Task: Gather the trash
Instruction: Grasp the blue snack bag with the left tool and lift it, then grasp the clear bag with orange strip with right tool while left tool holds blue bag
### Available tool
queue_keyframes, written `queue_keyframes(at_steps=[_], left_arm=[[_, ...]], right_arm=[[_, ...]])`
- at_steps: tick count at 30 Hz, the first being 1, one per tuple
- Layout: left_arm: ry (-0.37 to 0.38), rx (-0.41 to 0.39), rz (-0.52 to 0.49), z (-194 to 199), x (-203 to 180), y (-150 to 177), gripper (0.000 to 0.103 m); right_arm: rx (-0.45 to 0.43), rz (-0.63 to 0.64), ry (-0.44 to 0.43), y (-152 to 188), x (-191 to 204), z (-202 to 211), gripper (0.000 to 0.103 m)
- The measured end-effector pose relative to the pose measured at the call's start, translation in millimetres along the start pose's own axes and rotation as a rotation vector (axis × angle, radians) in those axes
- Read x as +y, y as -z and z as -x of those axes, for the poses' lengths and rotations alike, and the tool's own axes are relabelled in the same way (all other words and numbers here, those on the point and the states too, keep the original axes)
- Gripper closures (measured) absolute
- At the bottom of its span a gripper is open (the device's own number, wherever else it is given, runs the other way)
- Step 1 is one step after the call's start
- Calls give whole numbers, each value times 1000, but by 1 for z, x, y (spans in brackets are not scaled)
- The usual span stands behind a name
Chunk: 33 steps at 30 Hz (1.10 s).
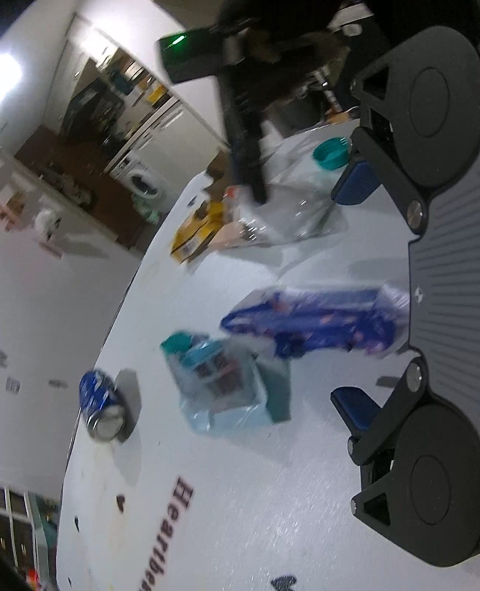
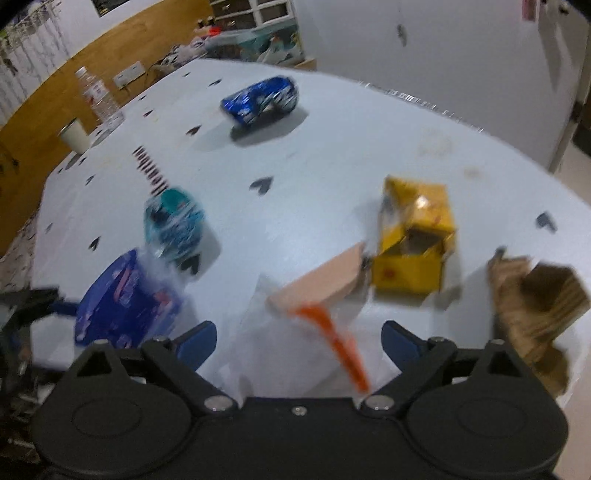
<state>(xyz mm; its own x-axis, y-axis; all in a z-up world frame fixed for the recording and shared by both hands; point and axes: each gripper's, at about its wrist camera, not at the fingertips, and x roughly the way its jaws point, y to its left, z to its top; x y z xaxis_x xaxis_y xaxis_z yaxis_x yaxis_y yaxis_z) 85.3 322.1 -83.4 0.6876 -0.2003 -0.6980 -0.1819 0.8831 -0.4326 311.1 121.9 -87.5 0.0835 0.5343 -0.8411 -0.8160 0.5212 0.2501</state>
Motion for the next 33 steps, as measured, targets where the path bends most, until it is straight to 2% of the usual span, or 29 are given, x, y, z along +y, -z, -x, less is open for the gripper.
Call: queue_keyframes(at_steps=[6, 12, 17, 21, 23, 28, 33], left_arm=[[-38, 4, -12, -10, -1, -13, 3], [-56, -5, -12, -17, -7, -23, 24], [-104, 17, 1, -22, -7, -26, 39], [-134, 54, 7, -26, -6, -23, 49], [-137, 67, 3, -26, -5, -20, 54], [-138, 79, 6, -26, -3, -14, 80], [-131, 92, 12, -26, -5, -7, 89]], right_arm=[[36, 36, -94, 21, 23, 10, 9], [-35, 71, -56, 5, 30, 22, 12], [-69, 83, -23, -21, 24, 10, 14], [-30, 95, -38, -30, 22, -11, 16], [12, 92, -68, -25, 22, -16, 22], [84, 93, -125, 0, 29, -12, 23], [112, 70, -192, 27, 36, 5, 25]])
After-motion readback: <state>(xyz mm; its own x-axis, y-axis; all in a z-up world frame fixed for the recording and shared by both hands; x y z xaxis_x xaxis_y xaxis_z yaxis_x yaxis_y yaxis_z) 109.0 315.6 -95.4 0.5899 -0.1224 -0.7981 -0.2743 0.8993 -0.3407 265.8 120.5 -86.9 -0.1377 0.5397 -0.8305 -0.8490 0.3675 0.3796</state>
